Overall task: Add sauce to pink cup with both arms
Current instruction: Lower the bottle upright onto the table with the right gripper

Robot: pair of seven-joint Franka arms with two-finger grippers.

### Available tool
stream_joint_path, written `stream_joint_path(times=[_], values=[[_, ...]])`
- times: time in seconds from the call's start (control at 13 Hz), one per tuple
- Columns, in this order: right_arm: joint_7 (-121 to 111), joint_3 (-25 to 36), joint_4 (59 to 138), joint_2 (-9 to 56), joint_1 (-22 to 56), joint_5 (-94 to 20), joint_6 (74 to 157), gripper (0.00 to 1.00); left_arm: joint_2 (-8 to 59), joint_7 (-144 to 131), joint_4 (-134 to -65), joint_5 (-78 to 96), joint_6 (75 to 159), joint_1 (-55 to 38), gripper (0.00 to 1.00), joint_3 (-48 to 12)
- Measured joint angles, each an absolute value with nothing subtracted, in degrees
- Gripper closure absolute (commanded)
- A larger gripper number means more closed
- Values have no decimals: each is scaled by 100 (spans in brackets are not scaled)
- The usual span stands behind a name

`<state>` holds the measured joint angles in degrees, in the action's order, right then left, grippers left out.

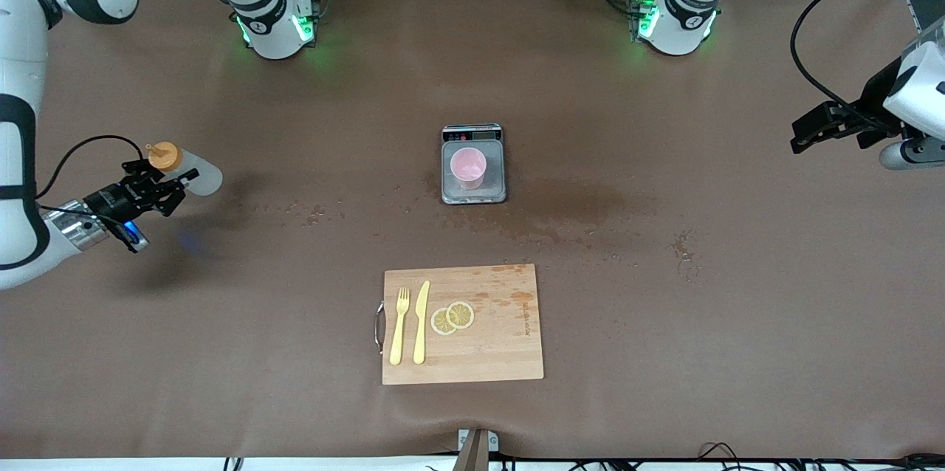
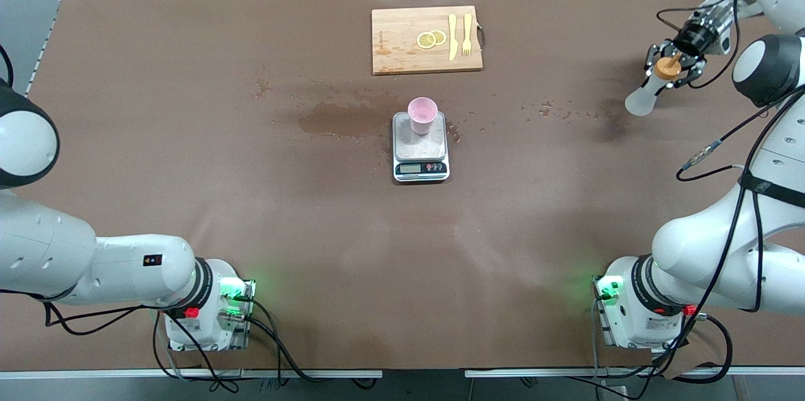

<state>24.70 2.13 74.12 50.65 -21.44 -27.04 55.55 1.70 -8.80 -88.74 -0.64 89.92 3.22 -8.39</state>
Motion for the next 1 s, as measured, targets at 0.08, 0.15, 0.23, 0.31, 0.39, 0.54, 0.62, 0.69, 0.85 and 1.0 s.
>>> stream_joint_path(times=[0.08, 0.15, 0.23, 0.31, 0.39, 0.54, 0.62, 0.69, 0.85, 1.0], values=[[2393, 214, 7411, 5146, -2212, -2722, 5625, 76, 170, -880, -8874, -64, 8992, 322, 0, -839], [2341, 214, 7411, 5201, -2277, -2764, 5665, 76, 170, -880, -8874, -64, 8992, 322, 0, -839], [2279, 214, 7410, 5244, -2331, -2825, 5675, 76, 170, -880, -8874, -64, 8992, 322, 0, -839], [2188, 214, 7410, 5282, -2364, -2859, 5686, 76, 170, -880, -8874, -64, 8992, 322, 0, -839], [2094, 213, 7411, 5325, -2375, -2876, 5731, 75, 170, -880, -8874, -64, 8992, 322, 0, -839], [1893, 212, 7411, 5413, -2376, -2892, 5829, 75, 170, -880, -8874, -64, 8992, 322, 0, -838], [1813, 212, 7414, 5472, -2376, -2894, 5843, 76, 170, -880, -8874, -64, 8992, 322, 0, -838], [1748, 211, 7415, 5535, -2376, -2895, 5855, 75, 170, -880, -8874, -64, 8992, 322, 0, -838], [1716, 203, 7416, 5668, -2376, -2897, 5892, 67, 170, -880, -8874, -64, 8991, 322, 0, -838], [1716, 179, 7416, 5738, -2374, -2897, 5918, 61, 170, -880, -8874, -64, 8991, 323, 0, -838]])
